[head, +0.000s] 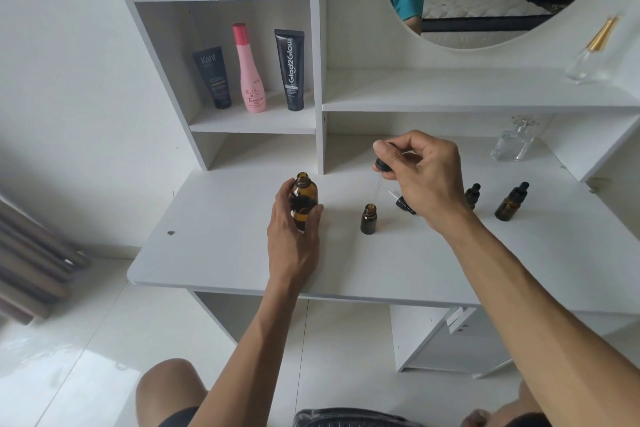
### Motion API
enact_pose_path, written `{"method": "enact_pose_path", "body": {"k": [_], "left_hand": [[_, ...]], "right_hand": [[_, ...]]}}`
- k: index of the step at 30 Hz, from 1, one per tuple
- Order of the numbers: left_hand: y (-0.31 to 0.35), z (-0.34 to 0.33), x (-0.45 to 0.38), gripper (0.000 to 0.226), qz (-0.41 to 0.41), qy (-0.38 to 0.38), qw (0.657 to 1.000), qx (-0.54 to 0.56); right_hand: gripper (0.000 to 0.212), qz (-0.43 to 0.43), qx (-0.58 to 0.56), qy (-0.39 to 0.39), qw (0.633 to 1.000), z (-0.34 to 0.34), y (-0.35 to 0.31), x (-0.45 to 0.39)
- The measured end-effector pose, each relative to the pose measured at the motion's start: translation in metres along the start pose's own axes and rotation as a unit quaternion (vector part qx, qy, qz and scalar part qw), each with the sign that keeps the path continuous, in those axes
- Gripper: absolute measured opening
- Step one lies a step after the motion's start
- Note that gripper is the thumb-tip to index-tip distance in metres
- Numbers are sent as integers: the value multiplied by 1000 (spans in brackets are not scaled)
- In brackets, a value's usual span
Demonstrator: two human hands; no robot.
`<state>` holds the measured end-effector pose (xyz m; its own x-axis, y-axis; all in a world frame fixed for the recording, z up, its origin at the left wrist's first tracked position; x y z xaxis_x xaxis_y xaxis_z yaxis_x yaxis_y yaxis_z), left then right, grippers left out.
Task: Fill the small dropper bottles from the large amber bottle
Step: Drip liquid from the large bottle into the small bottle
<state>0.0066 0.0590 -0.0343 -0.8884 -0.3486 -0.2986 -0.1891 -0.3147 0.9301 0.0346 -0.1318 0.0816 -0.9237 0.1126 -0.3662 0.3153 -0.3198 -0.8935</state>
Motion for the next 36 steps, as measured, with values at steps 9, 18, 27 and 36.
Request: {"method": "enact_pose_path", "body": {"k": [9,18,27,36], "left_hand": [[0,0,0,53,7,-2,1000,-3],[-1,0,0,52,5,-3,1000,-1],[-1,0,-1,52,8,-5,1000,-2],[0,1,0,52,9,-5,1000,1]], "right_hand": [[15,17,19,-1,1000,0,-2,-2],[20,36,37,-3,999,-1,-5,-1],[21,50,41,0,998,-3,-8,-2],[22,56,49,3,997,-2,-6,0]]}}
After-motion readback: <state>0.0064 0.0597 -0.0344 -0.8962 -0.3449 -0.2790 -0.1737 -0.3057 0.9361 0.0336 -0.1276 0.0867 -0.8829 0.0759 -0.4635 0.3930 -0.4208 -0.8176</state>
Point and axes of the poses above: each hand's wrist, its own x-axis away from the middle knuckle, its own z-axis out of the back of the hand, y = z × x, the point moved 1 cm from there along -x, towards the middle knuckle, and after that the axes turned 5 degrees about x, right-handed, at the moved point
